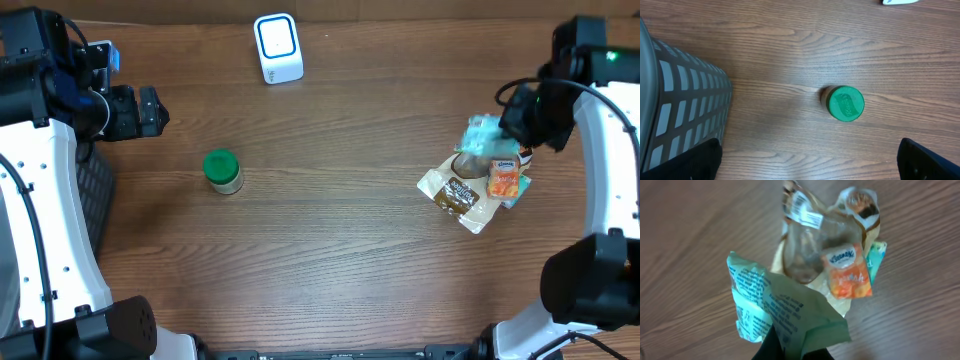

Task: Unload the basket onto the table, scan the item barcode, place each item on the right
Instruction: 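Carry the packet right and drop it onto the item pile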

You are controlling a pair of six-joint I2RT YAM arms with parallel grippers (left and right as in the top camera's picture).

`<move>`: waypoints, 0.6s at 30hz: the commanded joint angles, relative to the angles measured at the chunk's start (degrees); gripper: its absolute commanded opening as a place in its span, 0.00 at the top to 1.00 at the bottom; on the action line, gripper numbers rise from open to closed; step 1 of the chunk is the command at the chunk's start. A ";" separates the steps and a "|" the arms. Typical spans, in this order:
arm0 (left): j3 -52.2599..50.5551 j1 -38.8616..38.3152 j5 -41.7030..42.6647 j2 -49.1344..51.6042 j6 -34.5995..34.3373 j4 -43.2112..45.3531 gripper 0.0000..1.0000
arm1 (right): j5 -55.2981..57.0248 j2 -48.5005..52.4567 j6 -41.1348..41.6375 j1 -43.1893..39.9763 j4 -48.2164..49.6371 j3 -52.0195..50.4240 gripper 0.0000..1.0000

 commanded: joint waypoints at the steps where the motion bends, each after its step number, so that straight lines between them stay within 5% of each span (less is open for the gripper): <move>1: 0.02 -0.26 0.07 0.28 1.14 0.22 0.00 | -0.85 -0.04 0.63 -1.46 2.78 -4.96 0.96; 10: 0.02 -0.26 0.07 0.28 1.14 0.22 0.00 | 3.89 -0.04 0.66 -3.43 6.27 -11.43 0.95; 18: 0.02 -0.26 0.07 0.28 1.14 0.22 0.00 | 5.18 -0.04 0.63 -3.43 5.90 -11.43 0.72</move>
